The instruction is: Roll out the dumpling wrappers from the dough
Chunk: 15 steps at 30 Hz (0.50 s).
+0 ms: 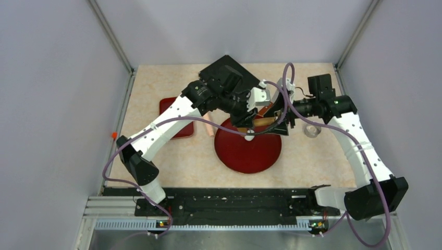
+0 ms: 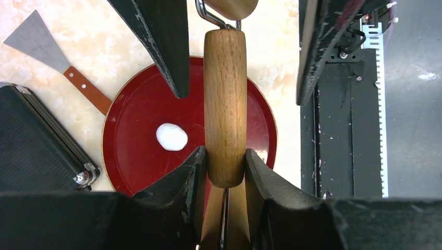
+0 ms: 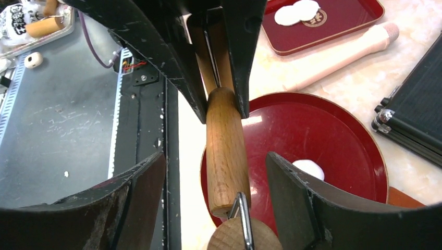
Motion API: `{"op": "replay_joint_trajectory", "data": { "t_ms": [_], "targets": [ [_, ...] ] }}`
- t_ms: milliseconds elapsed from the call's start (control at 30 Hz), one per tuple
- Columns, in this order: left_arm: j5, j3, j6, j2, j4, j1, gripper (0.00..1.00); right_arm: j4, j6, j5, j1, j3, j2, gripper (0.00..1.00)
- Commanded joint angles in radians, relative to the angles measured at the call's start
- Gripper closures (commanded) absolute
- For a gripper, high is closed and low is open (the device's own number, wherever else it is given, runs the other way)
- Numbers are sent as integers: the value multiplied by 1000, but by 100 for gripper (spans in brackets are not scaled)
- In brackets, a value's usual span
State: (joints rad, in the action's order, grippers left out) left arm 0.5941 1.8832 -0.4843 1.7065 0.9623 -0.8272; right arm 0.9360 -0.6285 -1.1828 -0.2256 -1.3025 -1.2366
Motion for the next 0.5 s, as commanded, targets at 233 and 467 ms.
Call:
{"op": "replay_joint_trajectory", "data": {
  "t_ms": [233,467],
  "targets": [
    [19,31,12,-40,-62,3,100,-4,-28,-26,-12,-8,-28,81],
    [-5,41,44,-39,-79,3,100,-12,-25,-32,-12,-4,-24,100]
  ]
}}
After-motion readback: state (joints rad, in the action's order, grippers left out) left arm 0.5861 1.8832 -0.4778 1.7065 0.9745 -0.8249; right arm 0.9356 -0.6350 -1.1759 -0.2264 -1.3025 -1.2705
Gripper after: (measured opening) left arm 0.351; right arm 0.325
